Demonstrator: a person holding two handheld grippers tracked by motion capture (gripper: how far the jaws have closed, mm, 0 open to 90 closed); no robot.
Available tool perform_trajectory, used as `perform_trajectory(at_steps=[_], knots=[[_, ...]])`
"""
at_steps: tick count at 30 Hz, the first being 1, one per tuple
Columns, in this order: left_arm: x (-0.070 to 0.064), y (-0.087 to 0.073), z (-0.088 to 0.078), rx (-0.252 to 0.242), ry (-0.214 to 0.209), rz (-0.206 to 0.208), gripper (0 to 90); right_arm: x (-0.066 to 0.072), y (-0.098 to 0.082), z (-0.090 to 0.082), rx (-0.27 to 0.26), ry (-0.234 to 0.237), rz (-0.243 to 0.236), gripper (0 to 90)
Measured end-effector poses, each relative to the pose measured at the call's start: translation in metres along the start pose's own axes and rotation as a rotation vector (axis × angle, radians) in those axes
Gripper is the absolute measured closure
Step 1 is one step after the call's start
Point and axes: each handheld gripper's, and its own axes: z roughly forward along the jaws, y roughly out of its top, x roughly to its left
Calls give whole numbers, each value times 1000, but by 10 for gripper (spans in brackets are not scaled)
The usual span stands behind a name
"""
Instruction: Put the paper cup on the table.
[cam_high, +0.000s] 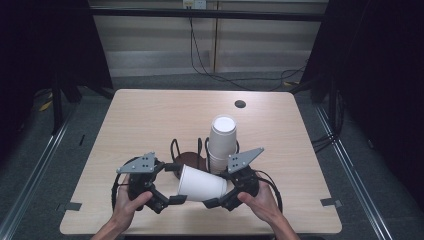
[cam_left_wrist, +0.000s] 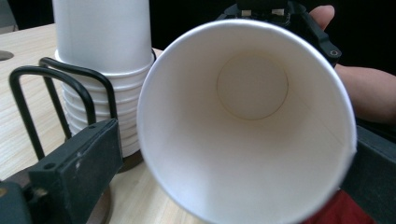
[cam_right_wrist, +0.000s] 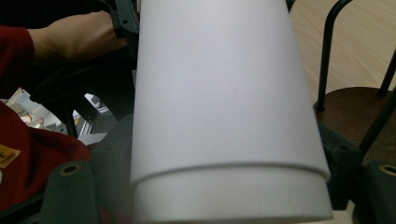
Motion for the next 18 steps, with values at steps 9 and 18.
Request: perform_trajectory(at_steps=[9, 18], knots=[[0, -2, 6, 5, -22, -7, 0, 2, 1, 3, 4, 0, -9, 246], [-3, -4, 11, 1, -43, 15, 52, 3, 1, 6, 13, 15, -12, 245]])
